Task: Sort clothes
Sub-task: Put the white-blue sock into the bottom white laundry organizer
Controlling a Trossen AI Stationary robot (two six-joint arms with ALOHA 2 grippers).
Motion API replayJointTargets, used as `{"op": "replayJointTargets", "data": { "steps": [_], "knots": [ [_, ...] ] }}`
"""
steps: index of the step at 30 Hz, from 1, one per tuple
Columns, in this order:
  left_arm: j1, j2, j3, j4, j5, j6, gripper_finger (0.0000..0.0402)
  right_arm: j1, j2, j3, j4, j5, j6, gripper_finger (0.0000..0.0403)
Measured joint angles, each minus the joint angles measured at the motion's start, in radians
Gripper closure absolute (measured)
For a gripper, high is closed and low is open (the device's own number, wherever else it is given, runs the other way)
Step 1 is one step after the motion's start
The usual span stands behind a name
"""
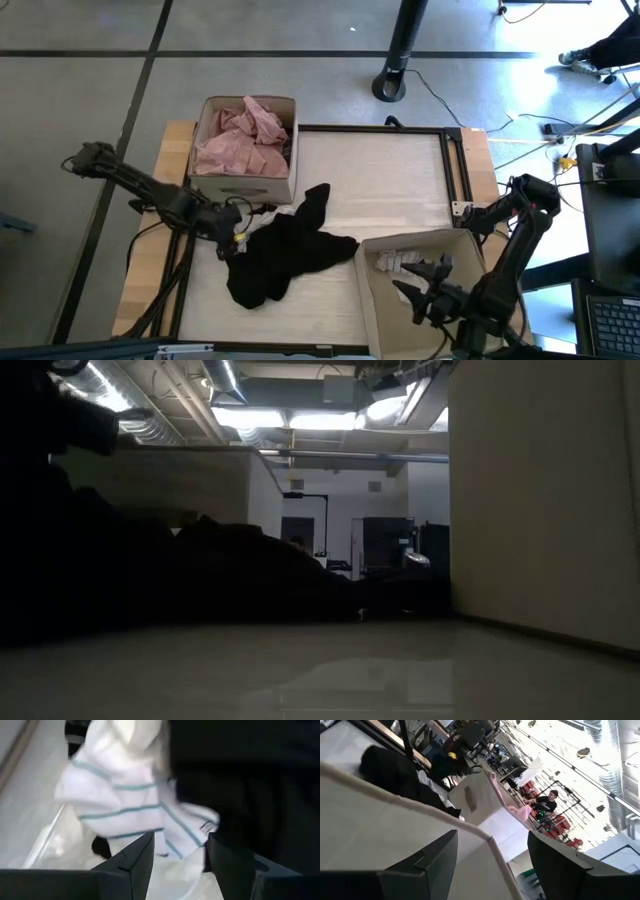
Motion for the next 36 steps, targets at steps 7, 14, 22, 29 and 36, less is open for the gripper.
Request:
{"op": "replayJointTargets", "data": {
  "steps": [7, 14, 22, 29, 36],
  "knots": [
    [-0.005, 0.147, 0.000, -0.066, -0.012, -0.029, 0.0227, -0.026, 0.000, -0.011, -0.003, -0.005, -0.016, 0.0162],
    [-0.005, 0.187, 0.000, -0.065, -0.037, 0.045, 0.0302, -0.035, 0.000, -0.011, -0.020, -0.011, -0.018, 0.0162],
    [-0.016, 0.178, 0.066, -0.165, -0.209, 0.073, 0.0391, -0.035, 0.000, 0.031, -0.023, -0.008, -0.130, 0.0162],
    [-0.070, 0.178, 0.280, -0.283, -0.402, 0.115, 0.0397, -0.072, 0.000, 0.164, -0.020, 0.029, -0.390, 0.0162],
    [-0.092, 0.178, 0.466, -0.234, -0.585, 0.316, 0.0396, -0.242, 0.000, 0.262, -0.021, -0.121, -0.688, 0.0162]
  ]
}}
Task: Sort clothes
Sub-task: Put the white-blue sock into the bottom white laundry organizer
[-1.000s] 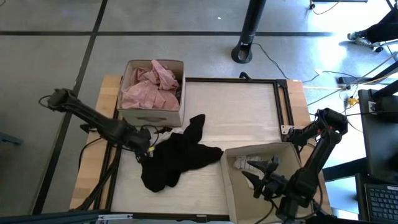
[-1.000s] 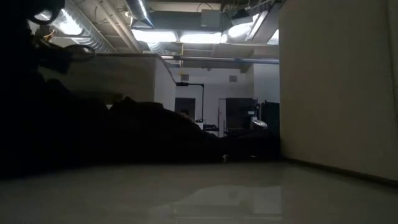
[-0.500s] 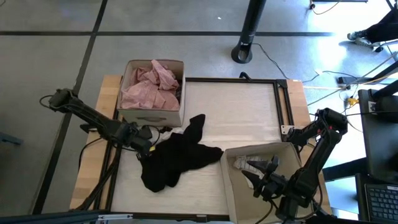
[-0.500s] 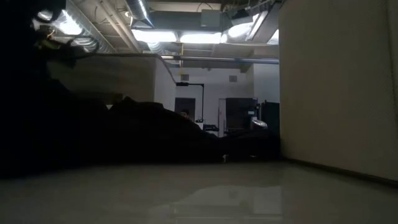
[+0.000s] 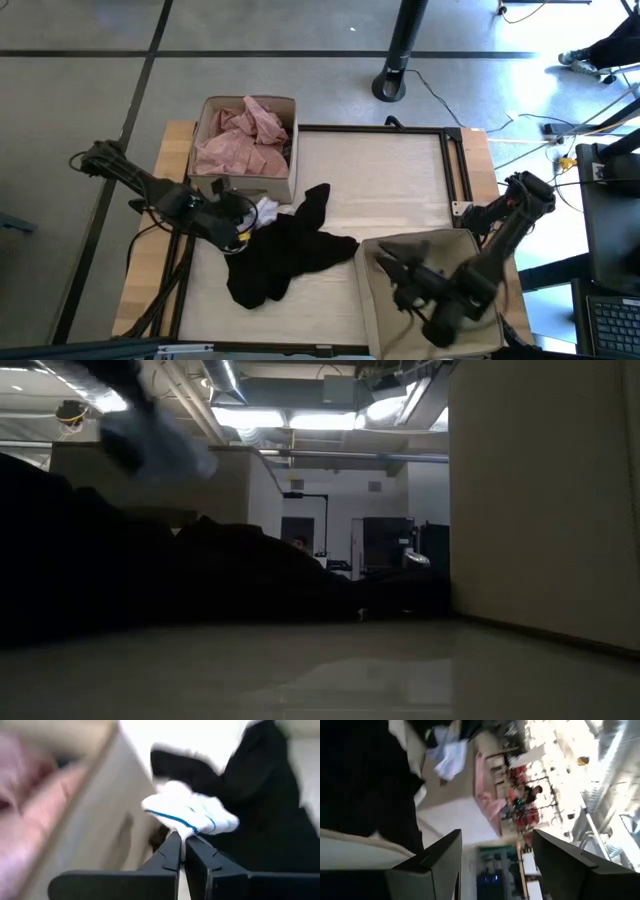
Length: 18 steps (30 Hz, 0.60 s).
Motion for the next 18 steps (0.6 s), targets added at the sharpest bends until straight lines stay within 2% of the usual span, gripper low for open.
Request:
{"op": "replayJointTargets", "data": {
  "steps": [4, 10, 14, 18],
  "knots": [
    [0.000, 0.000, 0.039, 0.183, -0.032, 0.230, 0.0399, -0.143, 0.000, 0.014, 0.060, -0.166, -0.161, 0.0162],
    [0.000, 0.003, 0.039, 0.469, 0.003, 0.562, 0.0396, -0.351, 0.000, 0.014, 0.341, -0.568, -0.430, 0.0162],
    [0.000, 0.003, 0.039, 0.537, 0.047, 0.650, 0.0399, -0.445, 0.000, 0.014, 0.532, -0.796, -0.543, 0.0162],
    [0.000, 0.008, 0.039, 0.576, 0.109, 0.693, 0.0396, -0.515, 0.013, 0.014, 0.678, -0.979, -0.561, 0.0162]
  ]
}}
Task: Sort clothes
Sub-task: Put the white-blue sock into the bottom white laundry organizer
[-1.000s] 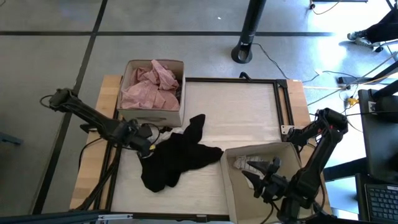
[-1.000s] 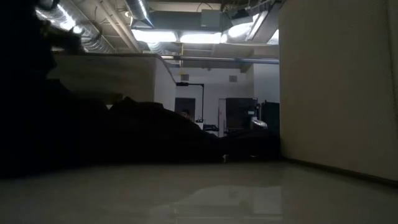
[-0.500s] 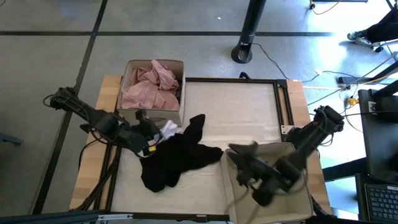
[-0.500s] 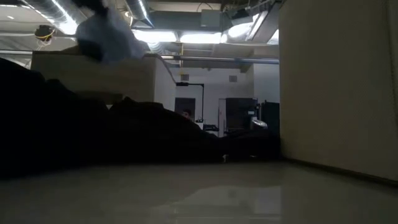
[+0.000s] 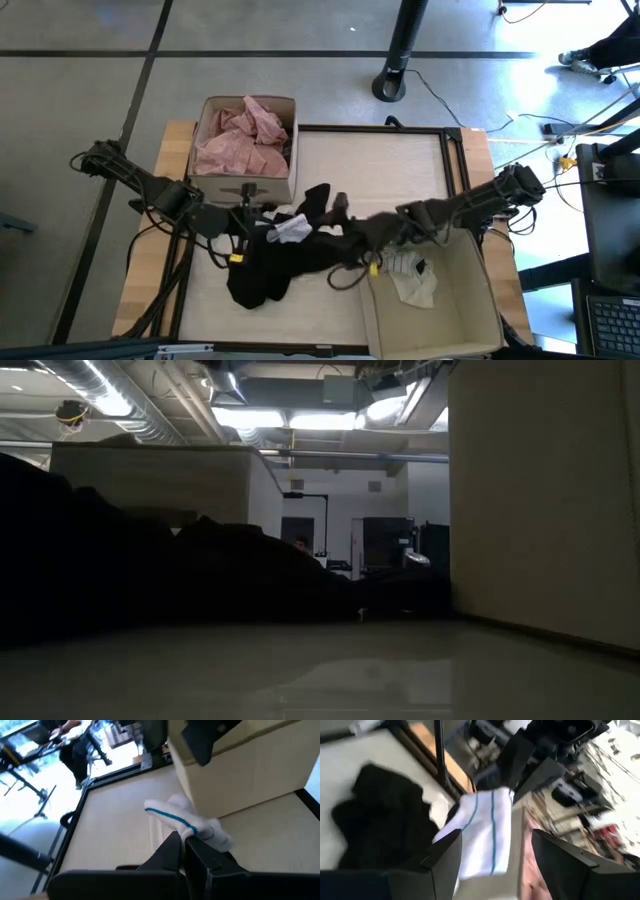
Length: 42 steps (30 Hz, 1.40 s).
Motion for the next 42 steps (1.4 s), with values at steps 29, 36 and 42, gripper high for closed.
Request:
{"op": "replayJointTargets", "data": {
  "steps": [29, 36, 42],
  "knots": [
    [0.000, 0.031, -0.001, -0.001, 0.014, -0.079, 0.0287, 0.008, 0.059, 0.118, -0.112, -0.046, -0.076, 0.0394],
    [-0.001, -0.029, -0.001, -0.364, 0.015, -0.387, 0.0243, 0.145, -0.039, 0.227, -0.483, 0.057, 0.048, 0.0394],
    [-0.025, -0.034, -0.011, -0.632, 0.049, -0.699, 0.0240, 0.295, -0.110, 0.237, -0.852, 0.099, 0.449, 0.0393]
  ]
}}
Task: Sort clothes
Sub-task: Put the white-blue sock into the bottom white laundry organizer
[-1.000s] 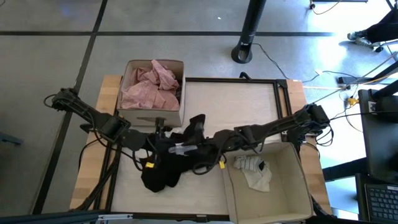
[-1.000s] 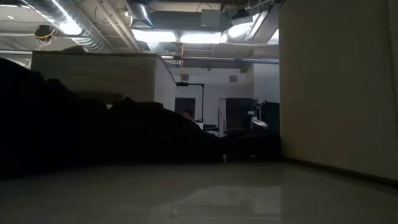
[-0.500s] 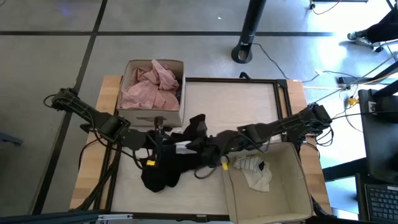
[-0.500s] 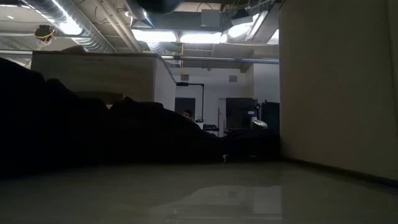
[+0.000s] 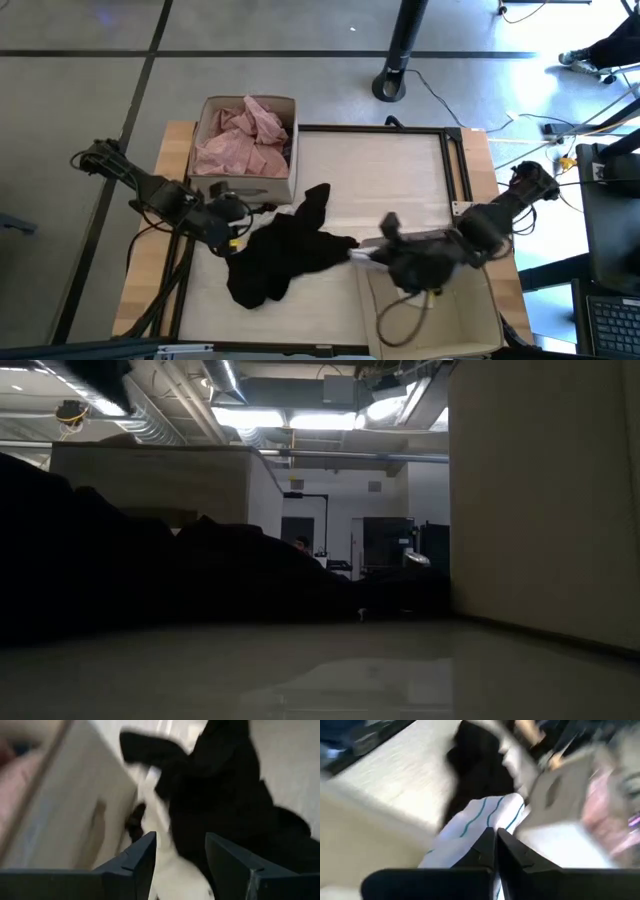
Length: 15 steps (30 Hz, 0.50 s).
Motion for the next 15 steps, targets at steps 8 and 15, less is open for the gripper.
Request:
{"op": "replayJointTargets", "data": {
  "steps": [8, 15],
  "knots": [
    [-0.018, 0.000, -0.118, -0.044, 0.162, -0.223, 0.0240, 0.194, -0.017, -0.039, -0.367, 0.050, 0.571, 0.0390],
    [-0.018, 0.000, -0.266, -0.040, 0.346, -0.387, 0.0240, 0.252, -0.015, -0.236, -0.450, 0.051, 0.920, 0.0368]
  ]
}}
